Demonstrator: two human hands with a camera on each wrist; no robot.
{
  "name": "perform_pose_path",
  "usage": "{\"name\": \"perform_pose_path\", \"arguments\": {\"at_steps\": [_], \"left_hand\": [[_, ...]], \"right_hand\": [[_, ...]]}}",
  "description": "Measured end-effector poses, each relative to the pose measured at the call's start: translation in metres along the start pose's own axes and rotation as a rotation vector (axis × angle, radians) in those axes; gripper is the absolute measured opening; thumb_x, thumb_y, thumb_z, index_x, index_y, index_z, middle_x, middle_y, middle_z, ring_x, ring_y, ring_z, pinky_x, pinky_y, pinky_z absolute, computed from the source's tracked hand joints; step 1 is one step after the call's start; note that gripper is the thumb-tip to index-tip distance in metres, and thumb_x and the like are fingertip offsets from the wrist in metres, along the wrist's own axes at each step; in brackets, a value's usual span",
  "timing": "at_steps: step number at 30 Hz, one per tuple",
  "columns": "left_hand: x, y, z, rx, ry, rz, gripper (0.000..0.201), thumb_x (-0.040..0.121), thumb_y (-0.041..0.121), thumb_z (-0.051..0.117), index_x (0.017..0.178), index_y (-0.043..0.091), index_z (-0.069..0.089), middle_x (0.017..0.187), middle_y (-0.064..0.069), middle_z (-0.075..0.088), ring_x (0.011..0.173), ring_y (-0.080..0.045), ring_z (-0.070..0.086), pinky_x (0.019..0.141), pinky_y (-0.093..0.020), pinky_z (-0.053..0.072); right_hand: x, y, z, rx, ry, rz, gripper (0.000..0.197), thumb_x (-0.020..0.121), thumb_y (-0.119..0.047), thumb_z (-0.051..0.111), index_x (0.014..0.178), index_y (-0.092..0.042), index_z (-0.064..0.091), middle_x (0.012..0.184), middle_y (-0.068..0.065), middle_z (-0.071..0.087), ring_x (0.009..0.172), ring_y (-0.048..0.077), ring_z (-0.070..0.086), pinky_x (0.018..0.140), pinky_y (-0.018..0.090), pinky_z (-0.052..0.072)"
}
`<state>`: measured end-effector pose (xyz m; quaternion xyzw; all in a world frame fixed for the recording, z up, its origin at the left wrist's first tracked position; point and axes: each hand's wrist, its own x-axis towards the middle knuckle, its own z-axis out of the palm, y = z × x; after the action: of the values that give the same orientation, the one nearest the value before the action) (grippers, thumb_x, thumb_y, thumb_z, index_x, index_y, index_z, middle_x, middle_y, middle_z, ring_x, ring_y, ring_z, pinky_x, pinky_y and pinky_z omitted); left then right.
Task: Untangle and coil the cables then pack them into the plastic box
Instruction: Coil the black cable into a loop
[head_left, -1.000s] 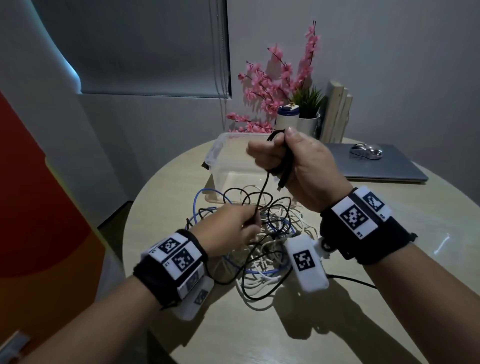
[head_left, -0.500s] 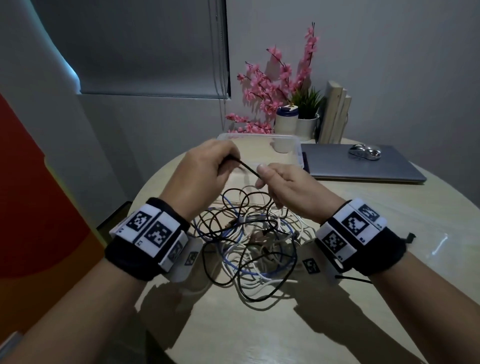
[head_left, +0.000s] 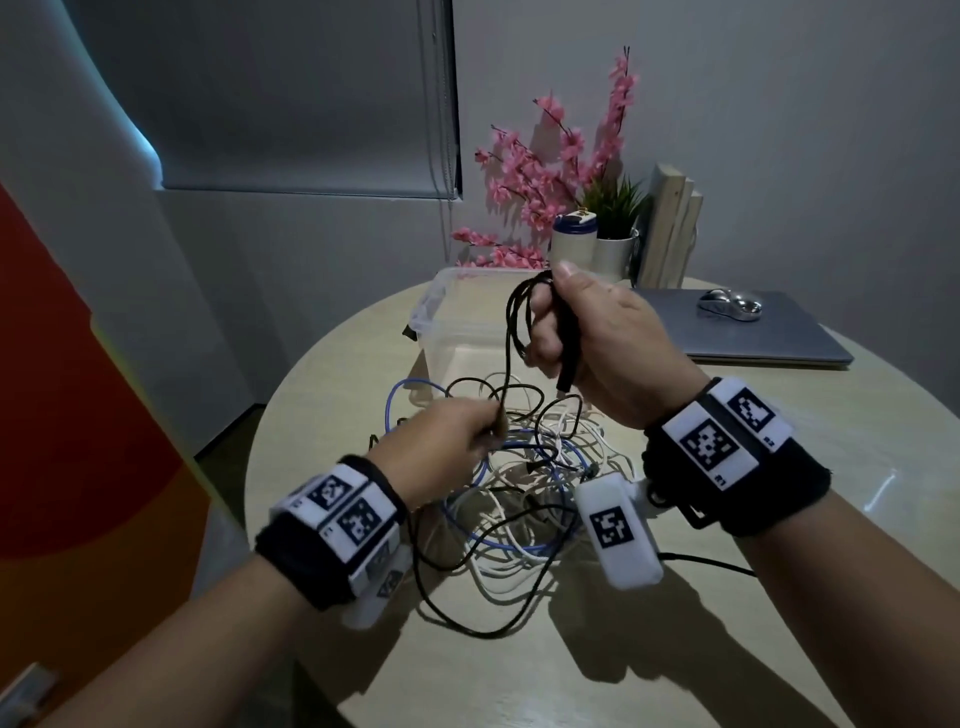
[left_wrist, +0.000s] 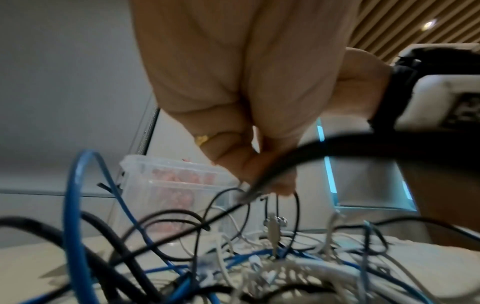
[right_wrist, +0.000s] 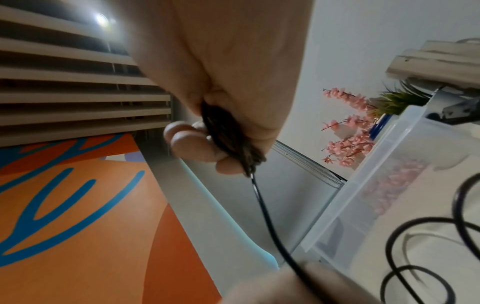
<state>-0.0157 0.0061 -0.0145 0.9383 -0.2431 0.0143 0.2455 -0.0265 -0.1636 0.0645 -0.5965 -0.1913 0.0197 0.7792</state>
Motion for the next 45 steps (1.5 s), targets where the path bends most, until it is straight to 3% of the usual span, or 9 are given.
{"name": "perform_pose_path", "arguments": {"at_steps": [5,8,13,23,28,33,38,42,45], "left_hand": [[-0.012,0.017,0.015,0.048,-0.27,0.057,0.017,0.094,0.018,0.056,0.11,0.021,0.06,0.103,0.004,0.066,0.091,-0.009,0.061,0.082,-0.029,0.049],[-0.015,0.018,-0.001,0.053,-0.279,0.008,0.009,0.094,0.023,0.056,0.103,0.022,0.058,0.09,0.004,0.065,0.064,0.0,0.056,0.069,-0.027,0.051],[-0.01,0.015,-0.044,0.232,-0.026,-0.059,0.01,0.095,0.03,0.054,0.099,0.024,0.06,0.088,0.002,0.064,0.07,-0.013,0.057,0.067,-0.03,0.048],[0.003,0.012,-0.064,0.272,0.547,0.062,0.006,0.092,0.022,0.059,0.091,0.016,0.061,0.081,0.0,0.063,0.071,-0.018,0.051,0.062,-0.03,0.033],[0.001,-0.006,-0.045,0.162,0.354,-0.072,0.011,0.096,0.024,0.051,0.095,0.017,0.059,0.081,-0.007,0.066,0.065,-0.026,0.06,0.064,-0.038,0.051],[-0.005,0.003,-0.012,0.099,0.064,-0.063,0.007,0.097,0.024,0.051,0.102,0.02,0.052,0.084,-0.008,0.064,0.07,-0.026,0.061,0.066,-0.038,0.051],[-0.009,0.009,0.013,0.126,-0.24,0.032,0.011,0.096,0.02,0.052,0.103,0.027,0.057,0.096,0.003,0.066,0.087,-0.017,0.06,0.076,-0.034,0.05],[-0.012,0.016,-0.001,0.037,-0.21,0.07,0.007,0.096,0.023,0.054,0.101,0.024,0.058,0.079,0.01,0.062,0.061,0.002,0.056,0.063,-0.022,0.048],[-0.012,0.024,-0.024,-0.038,-0.12,0.111,0.008,0.095,0.016,0.055,0.092,0.024,0.056,0.072,0.009,0.059,0.051,0.005,0.054,0.053,-0.017,0.045]], "right_hand": [[0.004,0.01,-0.001,0.166,0.069,-0.046,0.028,0.103,-0.018,0.032,0.084,-0.009,0.05,0.087,0.013,0.071,0.089,0.026,0.068,0.088,0.032,0.053],[0.005,0.017,-0.013,-0.417,0.137,-0.106,0.02,0.1,-0.021,0.043,0.096,-0.012,0.06,0.105,0.009,0.068,0.104,0.022,0.063,0.096,0.033,0.048],[-0.001,0.02,-0.02,-1.144,0.015,-0.001,0.022,0.099,-0.028,0.045,0.094,-0.012,0.058,0.084,0.001,0.065,0.067,0.004,0.052,0.054,0.014,0.036],[-0.011,0.022,-0.008,-1.036,-0.282,0.167,0.045,0.094,-0.046,0.047,0.072,-0.008,0.056,0.061,0.001,0.051,0.053,0.012,0.046,0.052,0.024,0.037],[-0.011,0.011,-0.009,-0.288,-0.16,0.206,0.043,0.102,-0.028,0.034,0.065,-0.012,0.046,0.045,-0.006,0.031,0.043,0.014,0.028,0.06,0.03,0.039],[-0.002,0.002,-0.006,0.029,-0.021,0.123,0.038,0.103,-0.024,0.025,0.074,-0.011,0.045,0.042,-0.005,0.029,0.038,0.013,0.029,0.062,0.03,0.044],[0.004,0.002,-0.004,0.194,0.141,-0.027,0.033,0.104,-0.02,0.026,0.083,-0.007,0.047,0.056,0.006,0.062,0.061,0.023,0.064,0.074,0.034,0.056],[0.005,0.011,-0.016,-0.321,0.169,-0.087,0.021,0.102,-0.021,0.037,0.09,-0.012,0.052,0.094,0.006,0.07,0.101,0.018,0.065,0.101,0.037,0.045],[0.002,0.018,-0.025,-0.86,0.158,-0.091,0.022,0.099,-0.027,0.046,0.096,-0.009,0.057,0.096,0.008,0.067,0.092,0.018,0.061,0.083,0.034,0.047]]}}
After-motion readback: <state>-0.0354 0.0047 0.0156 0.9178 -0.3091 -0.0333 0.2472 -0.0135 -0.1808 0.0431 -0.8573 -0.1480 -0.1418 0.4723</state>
